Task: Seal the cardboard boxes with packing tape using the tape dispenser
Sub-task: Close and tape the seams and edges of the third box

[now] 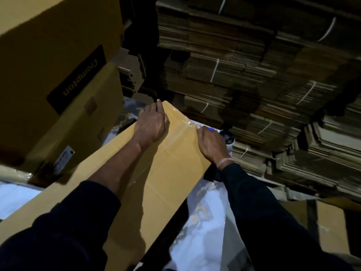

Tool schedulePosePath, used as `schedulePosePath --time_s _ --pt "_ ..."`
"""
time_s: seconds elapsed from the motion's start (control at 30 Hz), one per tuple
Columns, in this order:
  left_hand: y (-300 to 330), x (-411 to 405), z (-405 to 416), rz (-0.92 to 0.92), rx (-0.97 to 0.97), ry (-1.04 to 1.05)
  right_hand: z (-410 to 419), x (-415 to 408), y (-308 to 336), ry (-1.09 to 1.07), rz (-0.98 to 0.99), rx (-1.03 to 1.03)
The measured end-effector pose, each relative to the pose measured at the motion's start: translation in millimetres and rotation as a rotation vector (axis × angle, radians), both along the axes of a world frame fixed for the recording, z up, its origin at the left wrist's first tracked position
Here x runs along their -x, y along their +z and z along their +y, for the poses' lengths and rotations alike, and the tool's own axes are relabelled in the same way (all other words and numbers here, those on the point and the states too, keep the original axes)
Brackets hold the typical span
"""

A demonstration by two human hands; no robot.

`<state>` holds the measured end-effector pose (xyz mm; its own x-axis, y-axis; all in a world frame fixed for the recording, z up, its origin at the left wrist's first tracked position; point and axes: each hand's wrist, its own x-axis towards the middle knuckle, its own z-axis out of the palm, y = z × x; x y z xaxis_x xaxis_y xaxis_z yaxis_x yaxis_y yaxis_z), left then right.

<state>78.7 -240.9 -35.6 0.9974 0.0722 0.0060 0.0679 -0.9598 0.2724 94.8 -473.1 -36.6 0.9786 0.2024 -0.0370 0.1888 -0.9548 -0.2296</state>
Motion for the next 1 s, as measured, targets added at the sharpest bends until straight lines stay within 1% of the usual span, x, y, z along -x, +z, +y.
schedulePosePath --time_s 0.1,0.23,0.37,0.57,0.7,0.83,0.9,1.0 --pt "1.8 2.8 -2.4 -0.030 -0.011 -0.044 0.0 1.9 -3.4 -0.017 -0.049 -0.007" --pt "4.6 0.9 0.9 -0.049 -0.045 -0.103 3.8 -5.4 -3.6 0.017 -0.095 -0.015" --pt "3.5 -10.3 10.8 -0.005 -0.023 -0.060 11.1 -28.6 4.1 0.052 -0.059 -0.035" --pt "3.1 -19.0 23.6 0.008 -0.007 0.038 28.5 -60.8 12.0 0.111 -0.038 -0.078" --pt "2.7 -18.5 19.7 0.031 -0.012 0.060 22.5 -53.0 6.5 0.006 -0.058 -0.089" --pt "2.3 -17.8 19.6 0.017 -0.018 0.048 17.1 -23.7 -4.0 -0.115 -0.080 -0.236" --pt "0.5 -17.0 20.6 0.005 -0.024 0.035 19.8 -10.5 -10.5 -0.152 -0.067 -0.249" --pt "-0.6 -15.2 19.5 -0.046 -0.116 -0.057 23.8 -5.7 -12.1 -0.182 -0.042 -0.252"
